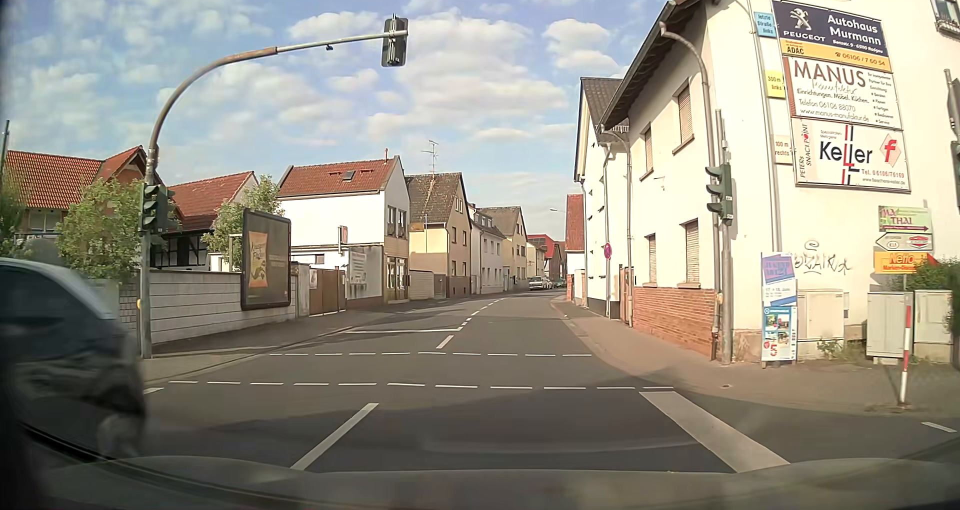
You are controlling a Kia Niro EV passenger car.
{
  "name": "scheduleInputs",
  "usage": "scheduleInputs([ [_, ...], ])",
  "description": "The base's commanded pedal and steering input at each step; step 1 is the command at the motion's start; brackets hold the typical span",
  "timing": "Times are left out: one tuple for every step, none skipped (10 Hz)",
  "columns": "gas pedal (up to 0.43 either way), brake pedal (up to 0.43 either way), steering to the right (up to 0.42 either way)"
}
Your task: Follow the waypoints while adhering to traffic rules and regulations
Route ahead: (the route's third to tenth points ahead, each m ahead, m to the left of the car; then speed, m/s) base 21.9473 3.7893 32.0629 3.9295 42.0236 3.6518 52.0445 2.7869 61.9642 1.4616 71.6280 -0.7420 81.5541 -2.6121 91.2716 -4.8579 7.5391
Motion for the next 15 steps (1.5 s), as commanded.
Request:
scheduleInputs([
  [0.268, 0.018, -0.001],
  [0.260, 0.018, -0.001],
  [0.248, 0.018, -0.001],
  [0.240, 0.018, 0.000],
  [0.228, 0.018, 0.000],
  [0.228, 0.018, 0.000],
  [0.228, 0.018, 0.001],
  [0.228, 0.018, 0.000],
  [0.220, 0.012, 0.001],
  [0.189, 0.018, 0.001],
  [0.177, 0.018, 0.001],
  [0.150, 0.018, 0.003],
  [0.138, 0.018, 0.004],
  [0.130, 0.018, 0.005],
  [0.130, 0.018, 0.005],
])
